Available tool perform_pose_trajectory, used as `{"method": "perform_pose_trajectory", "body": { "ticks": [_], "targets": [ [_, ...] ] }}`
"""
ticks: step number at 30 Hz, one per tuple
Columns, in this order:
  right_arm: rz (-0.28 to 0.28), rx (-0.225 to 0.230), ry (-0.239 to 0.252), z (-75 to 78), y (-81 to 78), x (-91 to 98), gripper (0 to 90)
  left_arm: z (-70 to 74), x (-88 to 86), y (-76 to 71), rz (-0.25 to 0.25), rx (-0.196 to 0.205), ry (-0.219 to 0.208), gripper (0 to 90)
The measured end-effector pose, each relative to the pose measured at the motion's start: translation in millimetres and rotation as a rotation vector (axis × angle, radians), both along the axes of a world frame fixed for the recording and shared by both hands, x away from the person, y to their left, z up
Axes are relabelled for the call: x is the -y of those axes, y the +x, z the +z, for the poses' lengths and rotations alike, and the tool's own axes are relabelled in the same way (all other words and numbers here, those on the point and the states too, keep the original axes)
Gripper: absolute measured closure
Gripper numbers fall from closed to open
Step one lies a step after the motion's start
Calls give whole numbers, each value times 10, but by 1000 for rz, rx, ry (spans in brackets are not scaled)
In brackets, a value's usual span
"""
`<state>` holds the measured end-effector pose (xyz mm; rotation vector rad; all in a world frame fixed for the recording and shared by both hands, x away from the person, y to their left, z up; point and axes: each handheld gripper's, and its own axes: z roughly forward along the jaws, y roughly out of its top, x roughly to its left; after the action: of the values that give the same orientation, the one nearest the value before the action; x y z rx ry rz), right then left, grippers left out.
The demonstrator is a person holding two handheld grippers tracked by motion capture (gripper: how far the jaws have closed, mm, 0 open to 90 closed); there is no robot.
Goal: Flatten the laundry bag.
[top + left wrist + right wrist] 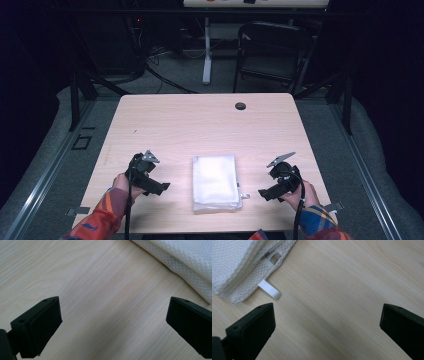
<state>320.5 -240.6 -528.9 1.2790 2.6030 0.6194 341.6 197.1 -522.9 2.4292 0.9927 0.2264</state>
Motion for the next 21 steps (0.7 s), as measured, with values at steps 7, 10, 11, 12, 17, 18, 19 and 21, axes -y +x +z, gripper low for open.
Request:
{"method": "perform_pose_trajectory", "body": {
  "ticks": [7,10,11,12,17,18,19,21],
  "targets": [
    [11,-36,9,-23,8,-19,4,14,33,-28,-24,8,-25,0],
    [7,-35,18,-45,18,-46,7,42,70,-61,-46,16,-32,0],
    [17,-39,5,-34,25,-46,10,53,81,-68,-53,24,-34,0],
    [17,-36,2,-33,27,-47,11,67,94,-77,-62,20,-39,0],
    [18,-34,0,-31,26,-47,21,94,145,-105,-88,42,-41,0],
    [19,-34,8,-30,21,-54,21,102,151,-108,-91,41,-42,0],
    [22,-34,-4,-28,21,-54,21,110,158,-113,-92,45,-51,0],
    [31,-39,1,-35,21,-57,21,123,177,-121,-99,49,-54,0]
  ]
}}
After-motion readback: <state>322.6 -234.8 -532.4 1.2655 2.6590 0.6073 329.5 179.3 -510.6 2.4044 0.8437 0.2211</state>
